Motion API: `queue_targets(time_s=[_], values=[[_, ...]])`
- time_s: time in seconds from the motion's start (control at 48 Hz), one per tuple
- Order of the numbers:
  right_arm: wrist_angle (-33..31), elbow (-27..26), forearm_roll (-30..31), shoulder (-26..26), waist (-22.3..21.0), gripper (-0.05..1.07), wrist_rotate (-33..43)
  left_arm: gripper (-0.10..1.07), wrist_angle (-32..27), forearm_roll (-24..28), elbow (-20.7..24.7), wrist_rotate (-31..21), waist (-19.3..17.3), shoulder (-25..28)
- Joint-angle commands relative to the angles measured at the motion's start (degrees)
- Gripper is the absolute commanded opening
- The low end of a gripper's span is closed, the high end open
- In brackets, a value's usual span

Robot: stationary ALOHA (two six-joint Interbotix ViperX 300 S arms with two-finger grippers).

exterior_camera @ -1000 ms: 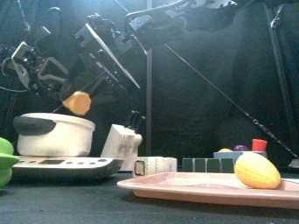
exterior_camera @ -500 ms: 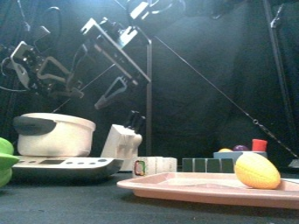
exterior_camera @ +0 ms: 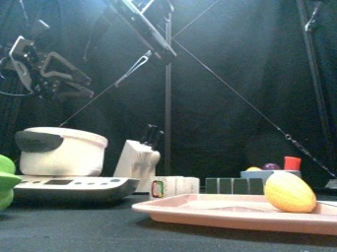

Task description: Place corn bottom into pot

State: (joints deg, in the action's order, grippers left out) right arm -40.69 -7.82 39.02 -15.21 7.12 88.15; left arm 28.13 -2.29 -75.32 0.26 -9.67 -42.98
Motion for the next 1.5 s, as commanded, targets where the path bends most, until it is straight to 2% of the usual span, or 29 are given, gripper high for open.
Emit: queue_targets(time_s=[0.0, 0.25, 0.521, 0.708, 0.812, 0.979, 1.229, 1.375, 1.479], values=[[0.35, -1.67, -1.67, 3.60, -0.18, 1.00, -0.09, 0.87, 0.44, 0.18, 1.14, 0.26, -0.44, -0.44], [1.93, -0.97, -2.90, 4.48, -0.35, 1.00, -0.09, 0.87, 0.09, -0.09, 0.62, 0.00, -0.79, -0.44], [2.99, 1.05, -2.20, 9.40, -2.02, 1.00, 0.53, 0.87, 0.00, 0.70, 0.35, 0.26, -1.14, -0.44], [4.13, 2.46, -5.63, 7.56, -2.55, 1.00, 3.69, 0.87, 0.00, 2.29, 0.26, 0.26, -1.14, -0.70], [5.98, 1.49, -7.38, 6.33, -2.29, 1.00, 4.22, 0.87, 0.00, 2.46, 0.35, 0.18, -1.05, -1.05], [7.03, -0.70, -5.98, 5.80, -2.64, 1.00, 3.69, 0.87, 0.00, 2.37, 0.00, 0.18, -1.05, -1.93], [3.78, 1.05, -4.57, 7.12, -4.31, 1.00, 3.87, 0.87, 0.00, 2.37, -0.18, 0.26, -0.97, -2.99], [4.13, 2.11, -4.13, 7.38, -5.27, 1.00, 3.69, 0.87, -0.44, 2.46, -0.09, 0.09, -0.97, -3.69], [4.66, 4.92, -3.69, 7.56, -5.62, 1.00, 3.69, 0.87, -0.44, 2.37, -0.09, 0.09, -0.97, -3.87]])
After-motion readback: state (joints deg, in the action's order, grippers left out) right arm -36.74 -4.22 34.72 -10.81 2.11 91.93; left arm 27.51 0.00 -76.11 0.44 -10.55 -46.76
